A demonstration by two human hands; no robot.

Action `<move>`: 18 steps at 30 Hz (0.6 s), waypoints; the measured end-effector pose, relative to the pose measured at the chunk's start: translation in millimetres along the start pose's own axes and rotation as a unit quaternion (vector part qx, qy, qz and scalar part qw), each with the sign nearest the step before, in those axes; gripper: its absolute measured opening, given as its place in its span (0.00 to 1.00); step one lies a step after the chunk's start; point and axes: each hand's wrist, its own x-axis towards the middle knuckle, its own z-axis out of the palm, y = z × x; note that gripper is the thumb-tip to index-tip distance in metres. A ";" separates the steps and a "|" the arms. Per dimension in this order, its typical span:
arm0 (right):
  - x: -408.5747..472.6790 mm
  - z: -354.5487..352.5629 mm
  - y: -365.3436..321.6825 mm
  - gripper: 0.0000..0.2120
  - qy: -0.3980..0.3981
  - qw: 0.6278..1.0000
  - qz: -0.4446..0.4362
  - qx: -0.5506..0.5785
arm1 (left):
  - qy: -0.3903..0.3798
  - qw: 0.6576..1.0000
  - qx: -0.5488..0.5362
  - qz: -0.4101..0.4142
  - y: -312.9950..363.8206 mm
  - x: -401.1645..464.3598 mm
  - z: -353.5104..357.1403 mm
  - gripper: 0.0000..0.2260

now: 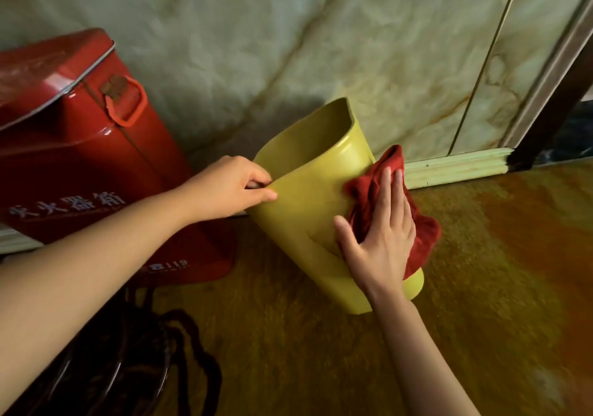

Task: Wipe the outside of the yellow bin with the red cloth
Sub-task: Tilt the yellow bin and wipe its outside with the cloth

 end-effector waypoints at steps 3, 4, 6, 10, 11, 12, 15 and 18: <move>1.9 -7.1 12.1 0.43 0.001 0.998 -0.020 -0.061 | 0.004 1.000 -0.001 0.017 17.8 -0.5 2.5 0.18; 3.3 -10.4 15.1 0.41 0.018 0.999 -0.008 -0.051 | 0.011 1.000 0.007 0.025 29.2 0.2 3.7 0.20; 4.7 -8.4 11.9 0.35 0.057 0.998 0.010 -0.022 | 0.041 0.998 0.013 0.053 56.7 6.4 11.5 0.22; 10.6 16.3 -0.5 0.24 0.053 0.998 -0.032 -0.018 | 0.099 0.993 -0.025 0.067 82.9 26.7 18.5 0.21; 15.8 17.9 6.3 0.23 0.035 0.999 0.000 -0.005 | 0.106 0.992 -0.039 0.053 75.7 30.0 17.4 0.20; 20.0 18.2 17.3 0.22 0.015 0.998 0.053 0.010 | 0.112 0.991 -0.068 0.025 65.0 31.0 15.8 0.20; 25.1 19.3 48.7 0.20 -0.032 0.979 0.197 0.046 | 0.124 0.977 -0.166 -0.052 33.8 28.0 12.9 0.21; 29.1 23.2 28.3 0.21 -0.051 0.988 0.129 0.069 | 0.130 0.972 -0.183 -0.067 24.7 29.5 11.4 0.20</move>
